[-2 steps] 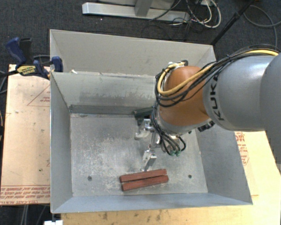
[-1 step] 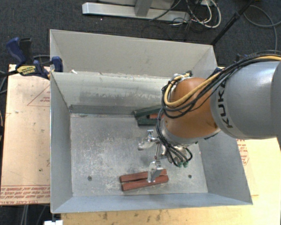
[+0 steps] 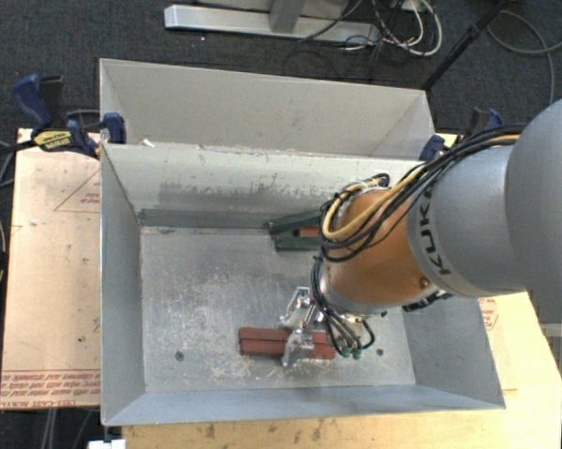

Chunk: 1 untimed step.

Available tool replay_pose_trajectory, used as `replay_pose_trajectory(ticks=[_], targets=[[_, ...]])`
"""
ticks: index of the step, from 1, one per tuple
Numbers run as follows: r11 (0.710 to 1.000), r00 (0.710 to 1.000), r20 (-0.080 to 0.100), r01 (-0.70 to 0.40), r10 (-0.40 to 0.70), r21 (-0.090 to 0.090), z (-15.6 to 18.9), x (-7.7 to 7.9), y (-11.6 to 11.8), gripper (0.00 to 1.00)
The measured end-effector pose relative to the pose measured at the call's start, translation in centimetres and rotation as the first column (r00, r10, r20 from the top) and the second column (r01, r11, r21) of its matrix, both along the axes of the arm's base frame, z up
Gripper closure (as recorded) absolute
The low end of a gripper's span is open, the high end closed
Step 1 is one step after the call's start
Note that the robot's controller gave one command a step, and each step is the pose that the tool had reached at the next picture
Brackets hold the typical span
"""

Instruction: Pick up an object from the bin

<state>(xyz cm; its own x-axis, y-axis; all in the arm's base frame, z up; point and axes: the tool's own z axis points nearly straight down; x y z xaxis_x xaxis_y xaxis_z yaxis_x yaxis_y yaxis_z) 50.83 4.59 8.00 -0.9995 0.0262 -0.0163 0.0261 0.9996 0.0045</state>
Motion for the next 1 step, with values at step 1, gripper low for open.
replay_pose_trajectory(ticks=[1], targets=[[1.000,1.000,0.000,0.000,0.000,0.000,0.00,0.00,0.00,1.00]])
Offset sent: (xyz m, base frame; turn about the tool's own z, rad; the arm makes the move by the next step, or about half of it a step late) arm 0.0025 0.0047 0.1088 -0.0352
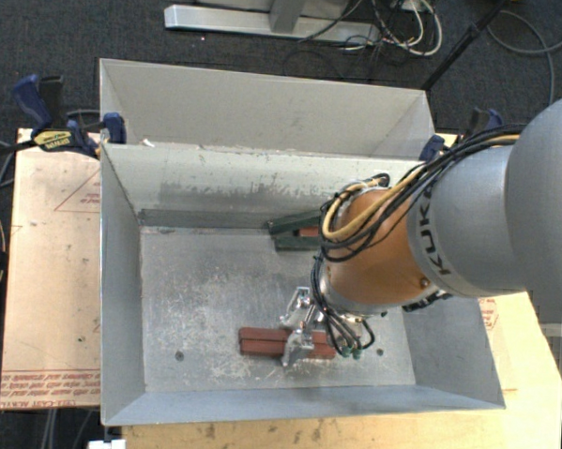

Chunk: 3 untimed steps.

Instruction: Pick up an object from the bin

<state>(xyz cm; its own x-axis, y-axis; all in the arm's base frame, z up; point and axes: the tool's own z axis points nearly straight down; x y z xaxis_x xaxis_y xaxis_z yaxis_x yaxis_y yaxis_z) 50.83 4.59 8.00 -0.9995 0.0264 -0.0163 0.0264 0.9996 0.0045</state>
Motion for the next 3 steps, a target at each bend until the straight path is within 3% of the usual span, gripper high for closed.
replay_pose_trajectory(ticks=[1,2,3], targets=[[1.000,1.000,-0.023,-0.015,0.015,-0.004,4.2,-0.4,0.1,1.00],[1.000,1.000,-0.012,-0.018,0.017,-0.003,9.3,-0.1,0.1,1.00],[0.999,0.999,-0.018,-0.037,0.037,-0.004,14.6,-0.5,0.9,1.00]])
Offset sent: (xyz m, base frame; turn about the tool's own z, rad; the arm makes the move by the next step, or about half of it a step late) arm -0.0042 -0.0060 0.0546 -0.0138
